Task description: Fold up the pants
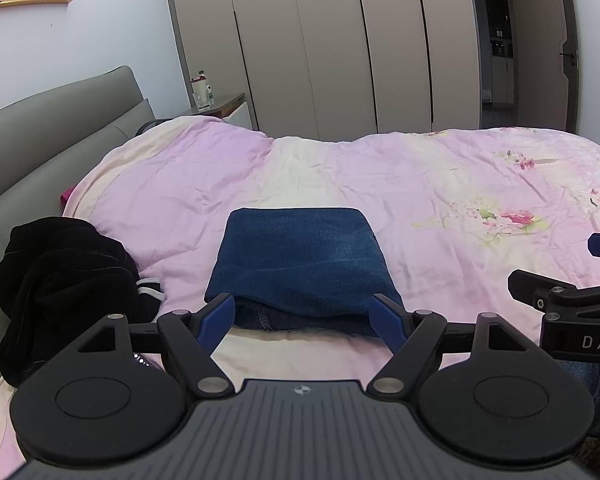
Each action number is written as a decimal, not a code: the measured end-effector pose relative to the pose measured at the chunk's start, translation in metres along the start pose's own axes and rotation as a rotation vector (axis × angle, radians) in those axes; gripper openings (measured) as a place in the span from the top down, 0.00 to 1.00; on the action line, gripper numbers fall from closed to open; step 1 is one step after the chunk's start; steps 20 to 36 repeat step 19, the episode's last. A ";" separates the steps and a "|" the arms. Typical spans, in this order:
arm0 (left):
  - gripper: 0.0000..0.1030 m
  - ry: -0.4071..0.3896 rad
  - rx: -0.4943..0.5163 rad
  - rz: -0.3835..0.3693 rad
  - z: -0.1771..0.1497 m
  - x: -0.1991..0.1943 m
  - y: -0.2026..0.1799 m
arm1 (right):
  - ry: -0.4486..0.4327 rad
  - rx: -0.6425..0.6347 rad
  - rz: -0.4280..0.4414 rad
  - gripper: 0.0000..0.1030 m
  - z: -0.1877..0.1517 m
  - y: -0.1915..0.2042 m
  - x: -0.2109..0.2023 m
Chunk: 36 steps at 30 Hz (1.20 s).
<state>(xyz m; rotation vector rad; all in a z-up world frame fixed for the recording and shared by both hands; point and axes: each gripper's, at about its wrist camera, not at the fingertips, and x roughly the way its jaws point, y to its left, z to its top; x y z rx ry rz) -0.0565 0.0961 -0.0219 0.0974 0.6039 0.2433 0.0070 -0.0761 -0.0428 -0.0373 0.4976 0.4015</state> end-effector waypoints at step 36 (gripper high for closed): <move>0.13 0.004 0.006 -0.008 -0.002 0.000 -0.001 | 0.011 0.002 0.007 0.05 -0.004 -0.001 0.002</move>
